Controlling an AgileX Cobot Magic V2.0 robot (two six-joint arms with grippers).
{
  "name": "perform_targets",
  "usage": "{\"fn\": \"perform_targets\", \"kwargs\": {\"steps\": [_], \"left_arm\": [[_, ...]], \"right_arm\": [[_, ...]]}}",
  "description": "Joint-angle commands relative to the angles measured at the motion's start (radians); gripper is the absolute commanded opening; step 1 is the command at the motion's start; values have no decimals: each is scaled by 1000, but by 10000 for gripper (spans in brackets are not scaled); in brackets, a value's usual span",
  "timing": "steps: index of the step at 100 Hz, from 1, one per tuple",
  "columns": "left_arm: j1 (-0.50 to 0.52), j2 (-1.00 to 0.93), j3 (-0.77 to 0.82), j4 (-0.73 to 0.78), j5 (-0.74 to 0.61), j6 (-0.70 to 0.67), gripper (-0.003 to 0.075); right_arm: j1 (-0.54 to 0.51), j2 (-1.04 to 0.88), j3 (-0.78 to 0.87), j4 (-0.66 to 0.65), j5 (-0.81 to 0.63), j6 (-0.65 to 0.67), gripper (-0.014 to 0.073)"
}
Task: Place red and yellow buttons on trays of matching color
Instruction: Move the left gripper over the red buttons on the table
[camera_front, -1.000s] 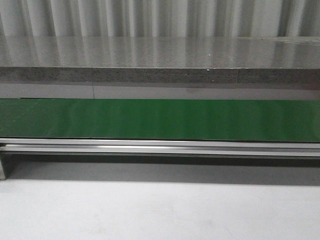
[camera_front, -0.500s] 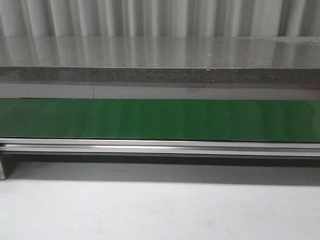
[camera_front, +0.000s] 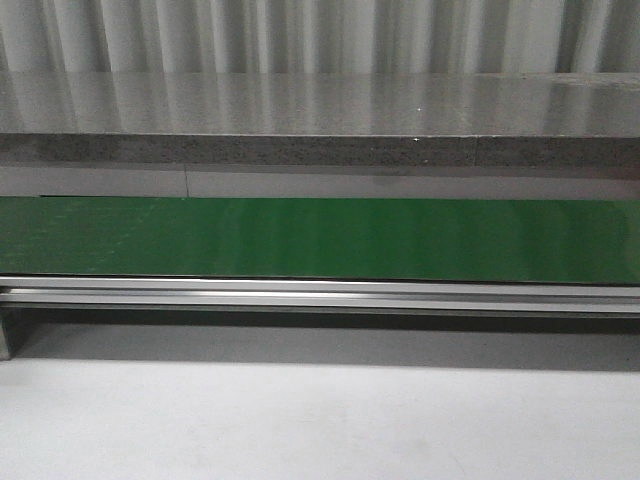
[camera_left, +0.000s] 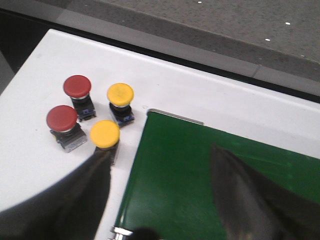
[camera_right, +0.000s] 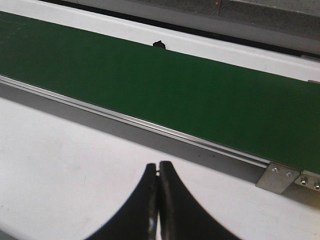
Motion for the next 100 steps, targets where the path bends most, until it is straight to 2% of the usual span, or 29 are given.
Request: {"fn": "perform_targets", "kwargs": {"steps": [1, 17, 37, 65, 100], "left_arm": [[40, 66, -88, -5, -32, -10, 538], [94, 216, -228, -5, 101, -10, 493], [152, 396, -378, -5, 226, -10, 492], [245, 538, -574, -11, 438, -29, 492], [267, 741, -767, -136, 593, -69, 492]], "right_arm": [[5, 8, -23, 17, -61, -9, -53], [5, 8, -23, 17, -61, -9, -53], [5, 8, -23, 17, -61, -9, -53], [5, 8, -23, 17, -61, -9, -53], [5, 8, -23, 17, -61, -9, -53]]}}
